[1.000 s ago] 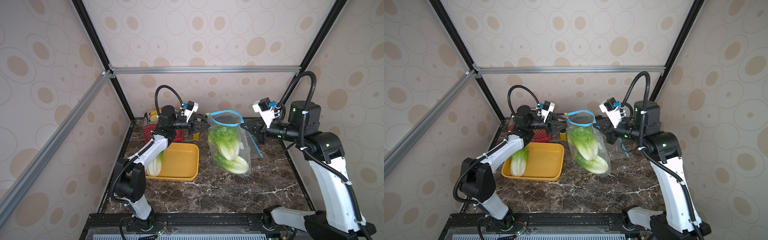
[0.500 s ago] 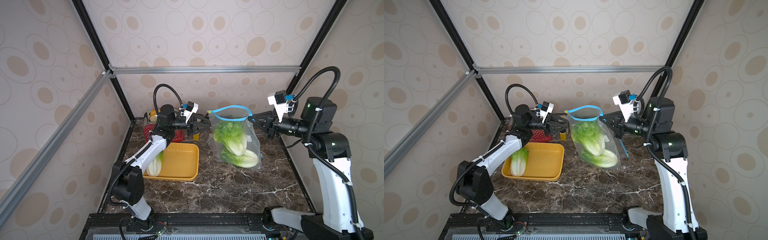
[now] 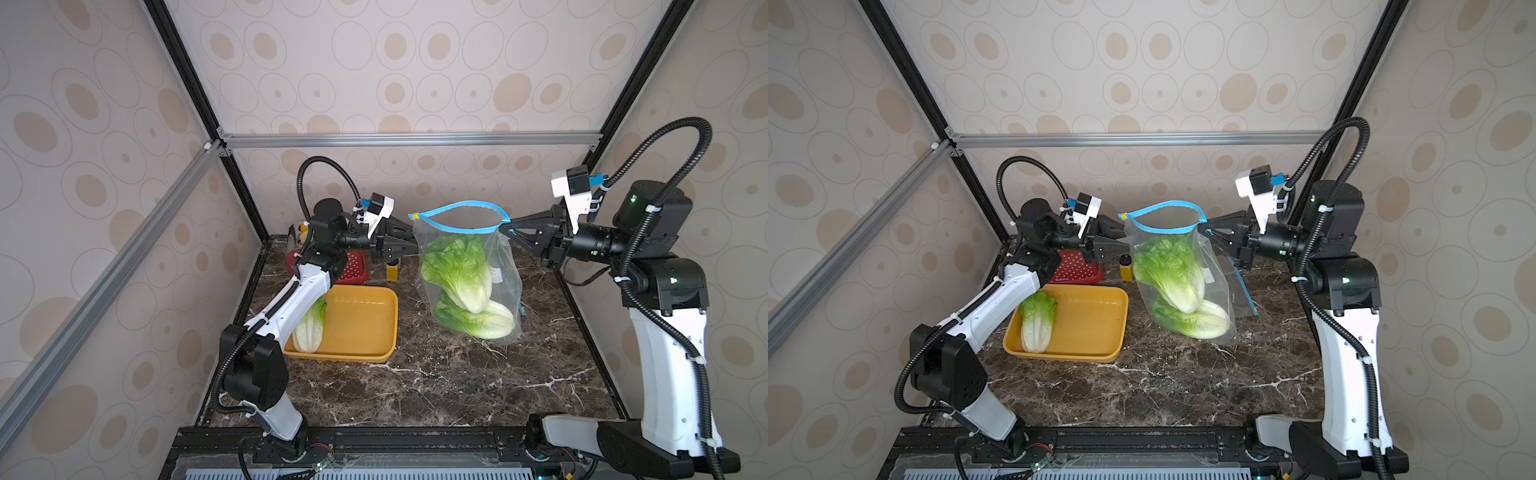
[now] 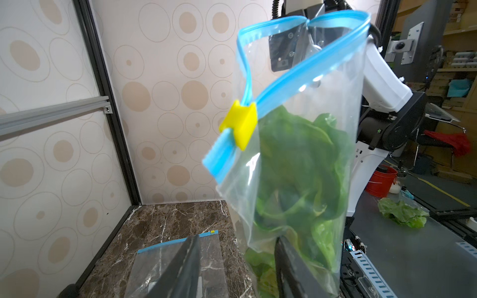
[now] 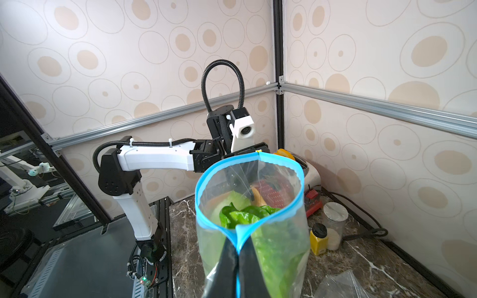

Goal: Put the chinese cabbages into a zipper bag and zip it
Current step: Close the zipper of the food storage bag at the center of the board.

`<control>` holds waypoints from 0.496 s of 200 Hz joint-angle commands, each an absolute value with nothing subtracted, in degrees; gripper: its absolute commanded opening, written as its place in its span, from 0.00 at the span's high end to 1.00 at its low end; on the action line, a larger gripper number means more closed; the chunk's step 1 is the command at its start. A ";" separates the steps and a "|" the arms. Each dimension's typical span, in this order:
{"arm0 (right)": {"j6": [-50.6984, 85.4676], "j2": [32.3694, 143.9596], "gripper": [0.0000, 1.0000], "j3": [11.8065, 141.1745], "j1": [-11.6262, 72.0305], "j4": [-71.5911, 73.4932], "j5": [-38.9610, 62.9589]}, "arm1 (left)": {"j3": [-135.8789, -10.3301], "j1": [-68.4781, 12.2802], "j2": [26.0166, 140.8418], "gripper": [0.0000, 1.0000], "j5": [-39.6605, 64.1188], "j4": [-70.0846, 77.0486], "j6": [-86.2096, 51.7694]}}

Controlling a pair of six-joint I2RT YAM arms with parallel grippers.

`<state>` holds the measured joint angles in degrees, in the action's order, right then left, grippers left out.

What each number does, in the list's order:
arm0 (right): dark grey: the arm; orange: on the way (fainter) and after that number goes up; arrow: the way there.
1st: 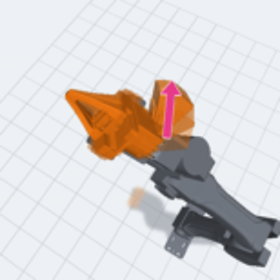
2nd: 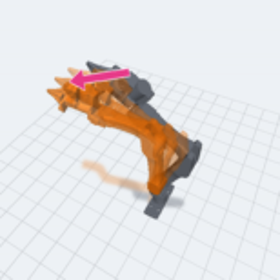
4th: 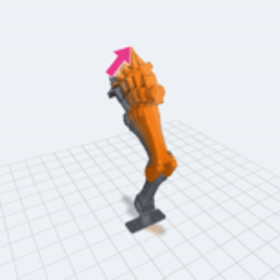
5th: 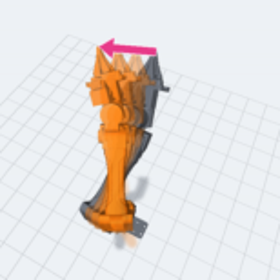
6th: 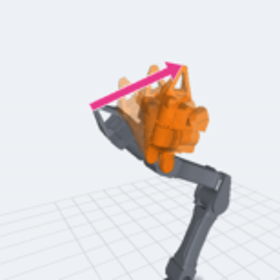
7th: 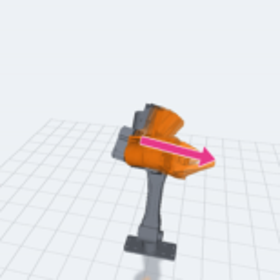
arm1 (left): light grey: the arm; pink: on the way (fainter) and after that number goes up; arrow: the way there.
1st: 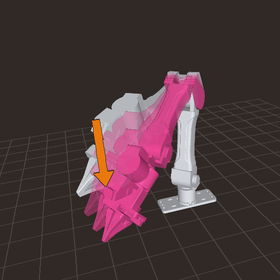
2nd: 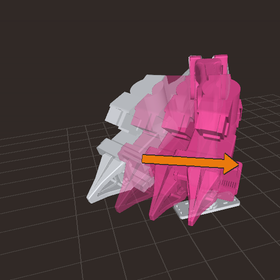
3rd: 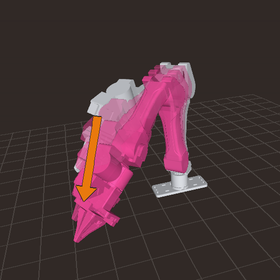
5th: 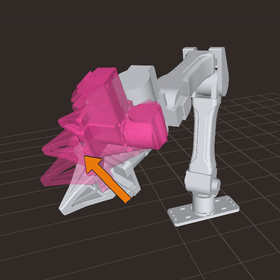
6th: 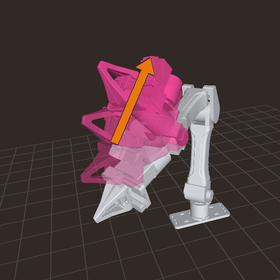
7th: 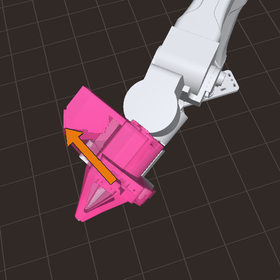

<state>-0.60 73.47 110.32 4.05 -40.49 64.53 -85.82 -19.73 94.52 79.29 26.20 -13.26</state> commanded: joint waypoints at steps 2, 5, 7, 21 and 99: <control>1.79 73.65 1.00 111.93 3.69 -35.13 67.90 | -88.32 -20.33 93.64 0.51 83.36 26.50 -11.53; 2.07 73.71 1.00 111.85 3.61 -34.69 68.04 | -88.47 -20.50 93.51 0.52 83.48 25.83 -11.05; 2.32 73.67 1.00 111.81 3.61 -34.34 68.10 | -88.56 -20.55 93.40 0.52 83.62 25.31 -10.67; 3.44 73.61 1.00 111.04 3.63 -32.25 68.34 | -88.99 -21.45 92.53 0.53 83.90 20.73 -6.69; 1.54 72.38 1.00 107.93 3.28 -32.74 68.47 | -95.36 -22.09 92.18 0.57 84.08 6.55 3.08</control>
